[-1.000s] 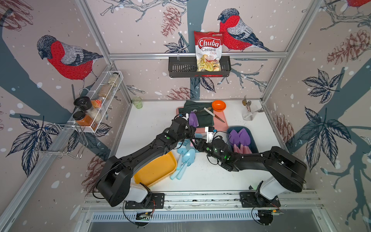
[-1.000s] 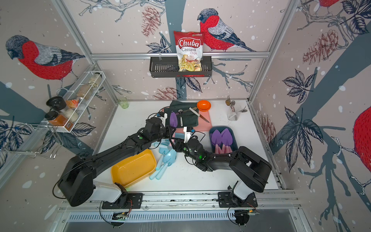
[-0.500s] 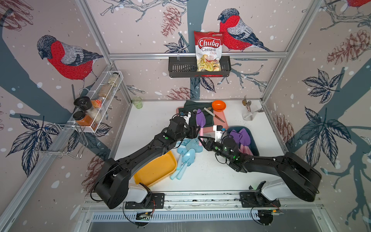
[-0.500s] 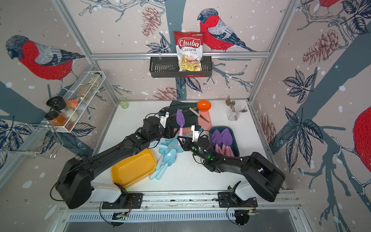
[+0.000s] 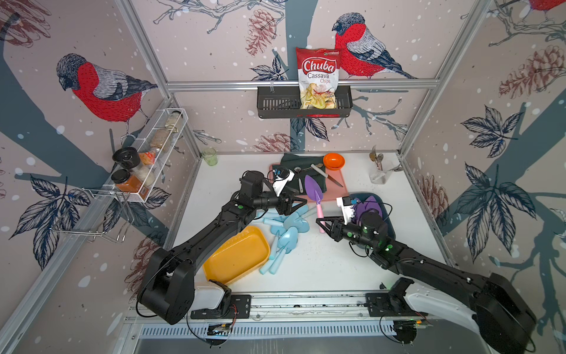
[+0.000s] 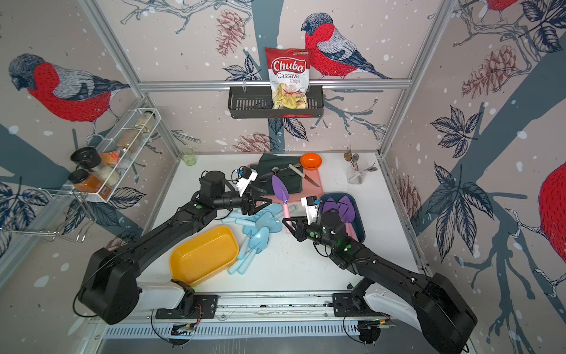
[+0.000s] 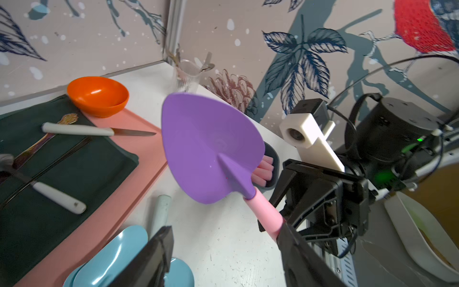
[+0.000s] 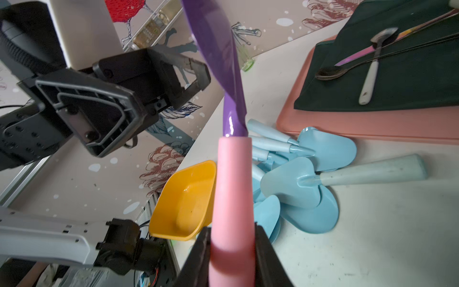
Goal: Sort the small shovels by color and place them into the storage box
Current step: Pick up the shovel from the center of the board.
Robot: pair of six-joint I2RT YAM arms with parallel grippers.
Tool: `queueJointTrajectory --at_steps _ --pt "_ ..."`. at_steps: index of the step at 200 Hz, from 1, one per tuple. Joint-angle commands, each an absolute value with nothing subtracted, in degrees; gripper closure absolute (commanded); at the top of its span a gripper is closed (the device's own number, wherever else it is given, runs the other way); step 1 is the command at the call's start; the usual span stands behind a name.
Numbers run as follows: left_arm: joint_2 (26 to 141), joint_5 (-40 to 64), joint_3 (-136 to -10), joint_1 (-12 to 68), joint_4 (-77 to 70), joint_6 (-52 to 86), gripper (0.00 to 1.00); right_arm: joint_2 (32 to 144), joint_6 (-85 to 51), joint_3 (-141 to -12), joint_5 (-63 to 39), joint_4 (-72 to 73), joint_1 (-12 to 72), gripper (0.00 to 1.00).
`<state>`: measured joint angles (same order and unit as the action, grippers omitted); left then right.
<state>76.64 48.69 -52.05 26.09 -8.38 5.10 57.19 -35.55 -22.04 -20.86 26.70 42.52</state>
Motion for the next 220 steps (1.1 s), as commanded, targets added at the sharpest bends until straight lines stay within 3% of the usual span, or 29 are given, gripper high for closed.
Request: queueJointTrajectory --at_steps 1,65,83,137,154,166,181,197,220 --pt "76.4 57.9 -52.1 25.7 -10.2 0.0 0.30 54.4 -32.3 -21.3 -27.7 24.3 42.3 1.00" --pt "76.8 59.9 -51.8 25.8 -11.5 -0.4 0.31 48.8 -31.3 -20.1 -36.1 22.1 42.2 1.00" --pt "76.9 62.9 -51.6 25.8 -12.9 0.3 0.36 48.3 -31.2 -20.2 -36.7 21.1 42.2 1.00" --pt "76.8 70.4 -51.4 25.8 -16.1 1.1 0.80 49.5 -28.8 -22.5 -40.4 16.3 41.7 0.99" --pt "76.9 70.2 -51.2 25.8 -16.4 1.7 1.00 49.7 -27.8 -23.4 -41.1 14.3 41.5 0.98" --pt "76.9 69.6 -50.8 25.8 -17.2 2.6 1.00 49.7 -26.8 -24.2 -41.0 12.5 41.2 0.97" --pt "76.8 67.7 -50.6 25.8 -17.4 4.0 1.00 49.5 -25.2 -26.1 -39.4 8.3 40.7 0.87" --pt "76.8 63.3 -50.8 25.8 -16.1 5.7 1.00 48.6 -23.2 -29.0 -31.9 2.0 40.6 0.51" --pt "76.7 52.6 -51.2 25.9 -14.0 11.6 1.00 48.3 -22.2 -33.4 -15.4 -7.1 40.8 0.45"
